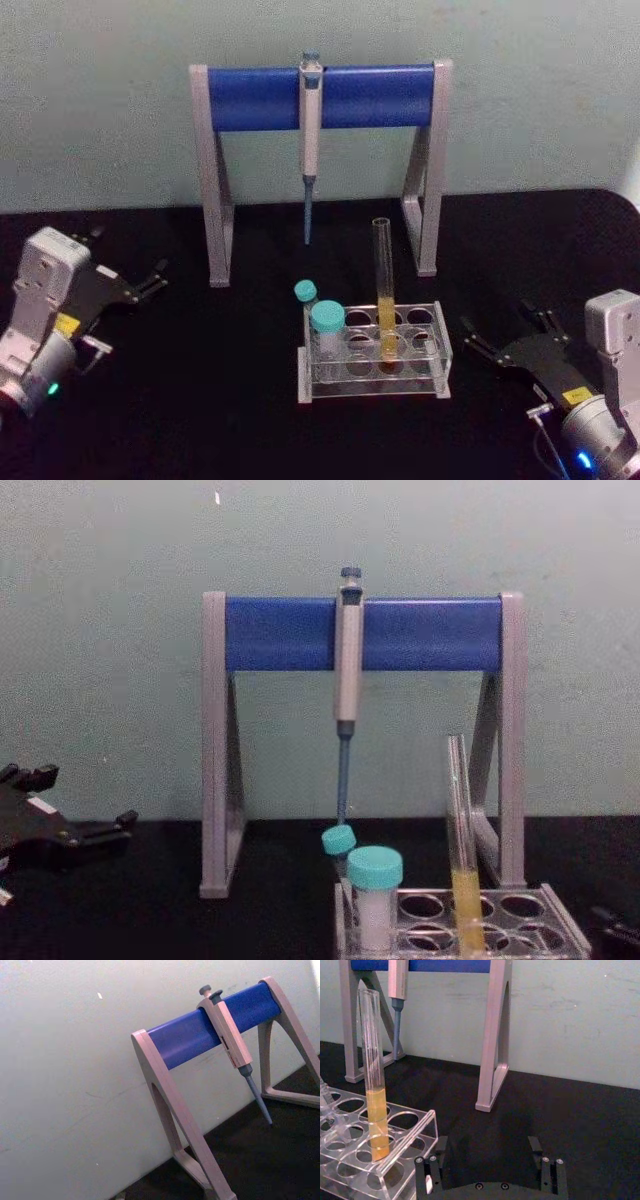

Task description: Pick up the test tube from the test tube rack, shake it, then place it back into the test tube rack.

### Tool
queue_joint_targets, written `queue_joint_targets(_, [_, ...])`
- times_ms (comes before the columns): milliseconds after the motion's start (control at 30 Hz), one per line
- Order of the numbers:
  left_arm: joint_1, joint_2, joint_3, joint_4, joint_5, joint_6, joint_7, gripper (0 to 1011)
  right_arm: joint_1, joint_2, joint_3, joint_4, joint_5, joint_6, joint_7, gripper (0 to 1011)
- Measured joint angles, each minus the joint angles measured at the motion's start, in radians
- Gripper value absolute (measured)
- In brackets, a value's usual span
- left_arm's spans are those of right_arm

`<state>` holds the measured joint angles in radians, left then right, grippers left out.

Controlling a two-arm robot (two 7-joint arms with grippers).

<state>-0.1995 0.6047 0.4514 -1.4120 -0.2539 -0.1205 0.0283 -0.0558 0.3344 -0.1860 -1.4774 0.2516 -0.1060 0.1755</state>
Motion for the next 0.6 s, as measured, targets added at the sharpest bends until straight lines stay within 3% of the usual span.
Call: queue_joint_targets(600, [0.000, 0.000, 0.000, 0.000, 0.000, 0.000, 0.000, 1010, 0.000, 0.000, 0.000, 0.000, 0.001, 0.000, 0.000, 1000])
